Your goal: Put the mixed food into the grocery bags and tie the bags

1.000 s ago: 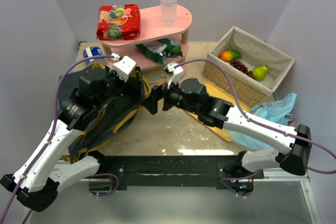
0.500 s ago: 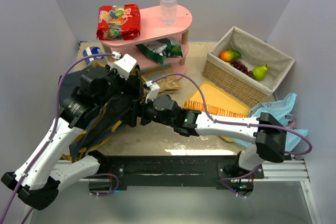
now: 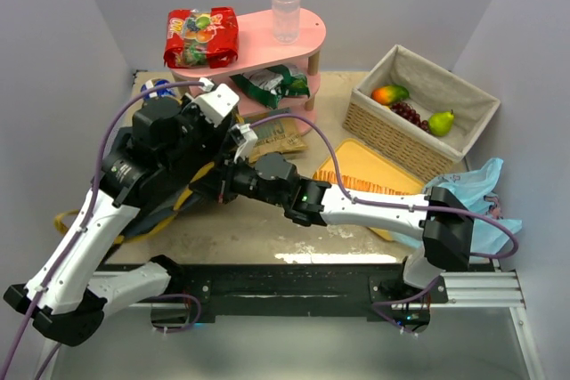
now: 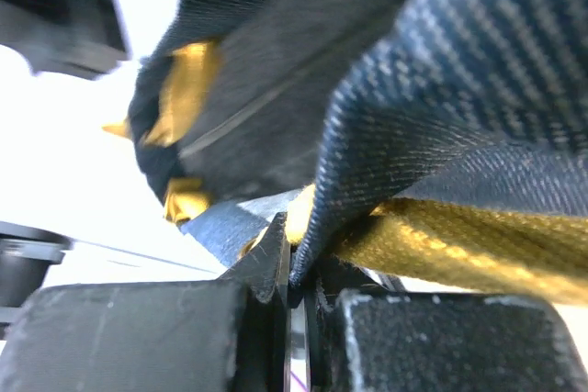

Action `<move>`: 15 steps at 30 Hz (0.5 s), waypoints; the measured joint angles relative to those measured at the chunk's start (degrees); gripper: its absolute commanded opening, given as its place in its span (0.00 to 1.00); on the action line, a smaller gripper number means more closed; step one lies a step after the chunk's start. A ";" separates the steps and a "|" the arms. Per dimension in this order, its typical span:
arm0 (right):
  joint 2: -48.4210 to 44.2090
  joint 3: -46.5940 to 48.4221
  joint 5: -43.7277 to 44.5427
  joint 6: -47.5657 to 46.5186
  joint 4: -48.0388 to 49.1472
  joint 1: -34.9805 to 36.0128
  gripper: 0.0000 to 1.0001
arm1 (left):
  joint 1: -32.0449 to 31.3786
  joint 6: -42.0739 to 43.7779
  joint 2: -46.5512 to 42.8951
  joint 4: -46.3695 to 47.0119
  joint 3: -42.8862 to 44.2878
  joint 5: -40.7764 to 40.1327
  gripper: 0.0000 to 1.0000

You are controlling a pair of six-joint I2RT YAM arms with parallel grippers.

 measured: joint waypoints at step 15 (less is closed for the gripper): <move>-16.57 -7.69 10.91 -1.25 -0.35 0.90 0.00 | 0.17 1.18 3.54 -6.78 9.35 19.21 0.00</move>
